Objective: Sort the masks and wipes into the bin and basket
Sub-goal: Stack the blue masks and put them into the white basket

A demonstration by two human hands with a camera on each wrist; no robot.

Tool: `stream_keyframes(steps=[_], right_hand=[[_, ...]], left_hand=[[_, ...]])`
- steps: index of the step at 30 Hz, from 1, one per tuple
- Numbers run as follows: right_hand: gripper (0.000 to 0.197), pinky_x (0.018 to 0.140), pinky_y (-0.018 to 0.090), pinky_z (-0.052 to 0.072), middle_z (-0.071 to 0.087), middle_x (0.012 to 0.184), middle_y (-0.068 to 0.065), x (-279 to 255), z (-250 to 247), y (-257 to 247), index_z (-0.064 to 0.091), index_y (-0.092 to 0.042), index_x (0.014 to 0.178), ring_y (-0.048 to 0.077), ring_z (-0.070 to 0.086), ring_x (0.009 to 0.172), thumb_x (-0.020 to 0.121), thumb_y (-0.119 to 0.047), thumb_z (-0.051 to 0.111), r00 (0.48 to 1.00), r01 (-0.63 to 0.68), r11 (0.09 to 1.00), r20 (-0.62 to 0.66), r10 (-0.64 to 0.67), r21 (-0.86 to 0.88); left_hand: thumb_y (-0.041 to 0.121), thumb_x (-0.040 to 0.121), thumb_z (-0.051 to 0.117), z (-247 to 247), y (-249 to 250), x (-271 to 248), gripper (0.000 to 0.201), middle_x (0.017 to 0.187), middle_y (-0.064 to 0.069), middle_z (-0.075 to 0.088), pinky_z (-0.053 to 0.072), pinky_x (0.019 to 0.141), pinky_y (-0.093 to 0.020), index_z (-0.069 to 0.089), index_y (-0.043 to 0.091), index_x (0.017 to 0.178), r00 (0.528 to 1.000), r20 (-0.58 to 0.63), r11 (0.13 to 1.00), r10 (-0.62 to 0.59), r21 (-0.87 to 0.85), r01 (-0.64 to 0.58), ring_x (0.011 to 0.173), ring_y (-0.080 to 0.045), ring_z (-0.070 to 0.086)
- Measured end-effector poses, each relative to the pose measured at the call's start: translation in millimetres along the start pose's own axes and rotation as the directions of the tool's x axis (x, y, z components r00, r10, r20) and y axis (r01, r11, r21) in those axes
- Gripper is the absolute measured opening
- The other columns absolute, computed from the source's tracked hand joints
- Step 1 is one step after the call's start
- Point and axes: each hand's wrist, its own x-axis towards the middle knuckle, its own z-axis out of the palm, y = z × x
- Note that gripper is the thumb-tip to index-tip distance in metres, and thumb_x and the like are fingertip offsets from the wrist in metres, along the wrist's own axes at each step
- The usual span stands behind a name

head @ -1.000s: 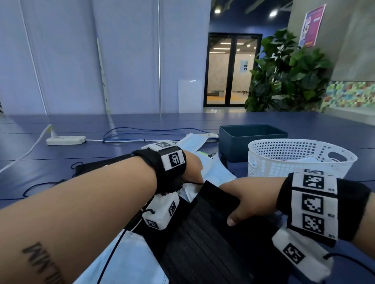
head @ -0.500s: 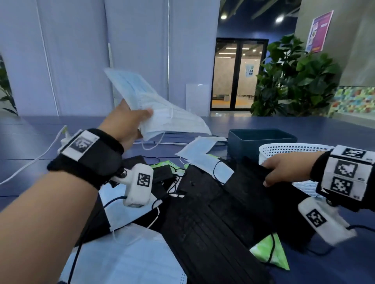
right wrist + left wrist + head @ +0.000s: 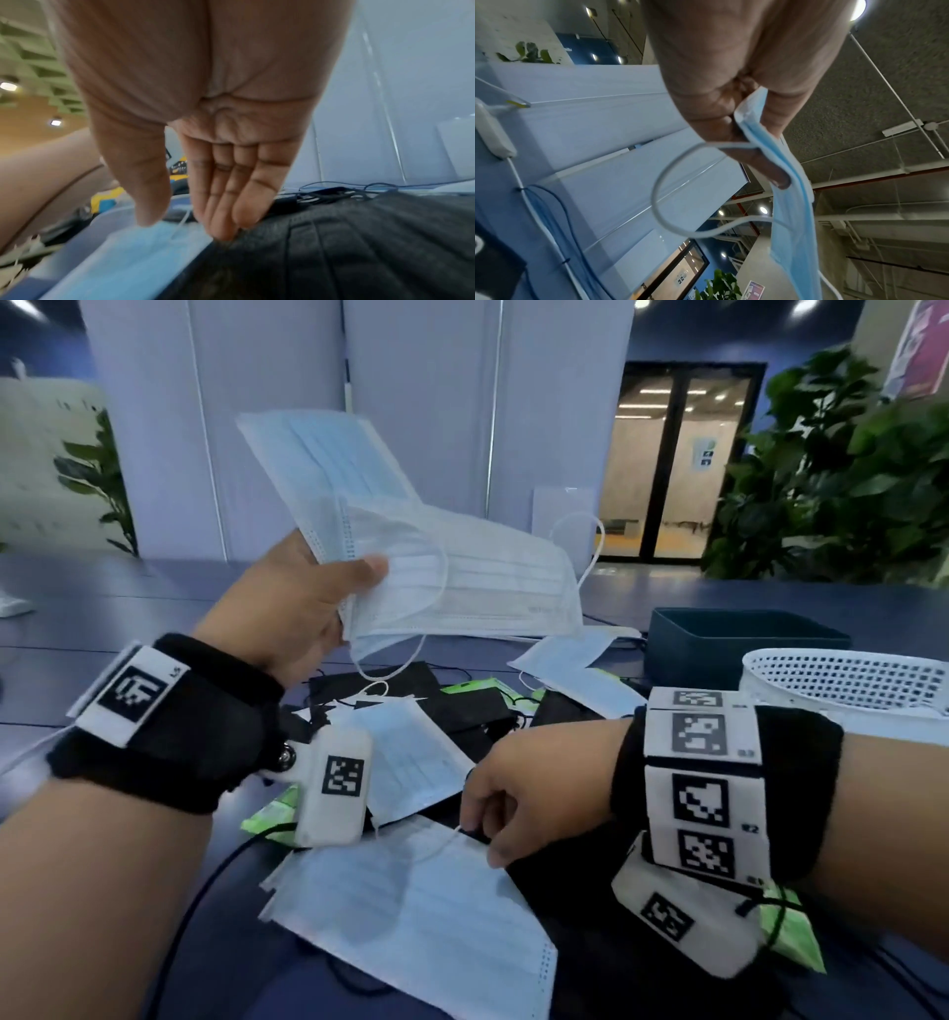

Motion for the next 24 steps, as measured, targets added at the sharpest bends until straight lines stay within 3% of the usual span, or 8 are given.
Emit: stream_keyframes(steps=[3, 7, 10, 12, 14, 18, 21, 24], right_hand=[[0.031, 0.072, 0.026, 0.044, 0.062, 0.094, -0.008, 13.8, 1.1, 1.3, 0.059, -0.021, 0.102, 0.012, 0.054, 0.080, 0.079, -0.040, 0.070, 0.991, -0.128, 0.992, -0.051, 0.127, -0.016], [0.050, 0.052, 0.020, 0.041, 0.069, 0.086, 0.002, 32.7, -10.6, 15.9, 0.058, -0.010, 0.108, 0.015, 0.058, 0.062, 0.080, -0.050, 0.066, 0.937, -0.317, 0.929, -0.087, 0.338, 0.193], [0.059, 0.061, 0.023, 0.045, 0.065, 0.079, 0.001, 49.2, -12.2, 22.3, 0.062, -0.010, 0.107, 0.016, 0.058, 0.060, 0.082, -0.064, 0.053, 0.894, -0.436, 0.882, -0.028, 0.447, 0.181], [0.063, 0.067, 0.026, 0.043, 0.063, 0.078, 0.002, 57.5, -13.9, 24.4, 0.066, -0.010, 0.099, 0.017, 0.054, 0.059, 0.082, -0.068, 0.048, 0.891, -0.448, 0.886, -0.022, 0.453, 0.121], [0.058, 0.062, 0.025, 0.040, 0.060, 0.077, 0.002, 62.6, -15.0, 23.4, 0.067, -0.011, 0.093, 0.016, 0.051, 0.057, 0.081, -0.065, 0.053, 0.897, -0.437, 0.892, -0.021, 0.442, 0.111], [0.057, 0.065, 0.025, 0.041, 0.060, 0.081, 0.002, 74.9, -7.6, 21.0, 0.070, -0.009, 0.102, 0.017, 0.054, 0.072, 0.077, -0.060, 0.063, 0.936, -0.352, 0.933, 0.041, 0.350, 0.072], [0.037, 0.048, 0.017, 0.039, 0.054, 0.066, -0.004, 82.8, -2.4, 21.1, 0.067, -0.012, 0.089, 0.012, 0.049, 0.060, 0.080, -0.047, 0.067, 0.956, -0.292, 0.953, 0.053, 0.288, 0.084], [0.012, 0.036, 0.014, 0.035, 0.048, 0.059, -0.009, 83.4, -4.0, 26.6, 0.062, -0.022, 0.081, 0.005, 0.043, 0.051, 0.081, -0.032, 0.068, 0.965, -0.255, 0.939, 0.004, 0.261, 0.229]], left_hand=[[-0.003, 0.091, 0.048, -16.4, -3.6, -7.1, 0.027, 0.091, 0.004, 0.075, 0.057, 0.064, -0.025, 0.061, 0.017, 0.105, 0.999, -0.026, 0.999, -0.037, -0.033, 0.036, 0.085, -0.012, 0.072], [-0.006, 0.091, 0.046, -27.1, -16.1, -8.4, 0.029, 0.097, -0.002, 0.074, 0.059, 0.069, -0.030, 0.061, 0.013, 0.108, 0.995, -0.036, 0.990, -0.088, -0.110, 0.084, 0.089, -0.017, 0.071], [-0.006, 0.092, 0.045, -26.4, -20.9, -2.9, 0.029, 0.094, -0.001, 0.075, 0.058, 0.065, -0.029, 0.060, 0.013, 0.107, 0.994, -0.021, 0.981, -0.106, -0.163, 0.101, 0.086, -0.016, 0.072], [-0.005, 0.093, 0.045, -24.9, -24.2, 1.7, 0.028, 0.093, 0.001, 0.075, 0.059, 0.066, -0.031, 0.061, 0.015, 0.105, 0.994, -0.021, 0.979, -0.108, -0.174, 0.103, 0.085, -0.016, 0.072], [-0.004, 0.092, 0.046, -23.9, -32.6, 4.7, 0.028, 0.097, -0.001, 0.075, 0.059, 0.073, -0.034, 0.062, 0.013, 0.107, 0.993, -0.031, 0.977, -0.110, -0.189, 0.102, 0.090, -0.017, 0.071], [-0.002, 0.089, 0.050, -26.6, -56.1, 3.0, 0.028, 0.104, -0.003, 0.073, 0.058, 0.079, -0.034, 0.063, 0.013, 0.108, 0.987, -0.038, 0.962, -0.153, -0.235, 0.140, 0.095, -0.019, 0.070], [0.001, 0.083, 0.053, -31.6, -65.0, 2.2, 0.030, 0.104, -0.004, 0.073, 0.059, 0.073, -0.033, 0.063, 0.013, 0.109, 0.987, -0.002, 0.954, -0.158, -0.259, 0.152, 0.092, -0.019, 0.071], [-0.001, 0.089, 0.048, -39.4, -67.3, 0.1, 0.027, 0.101, -0.004, 0.074, 0.059, 0.073, -0.032, 0.064, 0.014, 0.106, 0.987, -0.033, 0.953, -0.156, -0.269, 0.141, 0.090, -0.018, 0.071]])
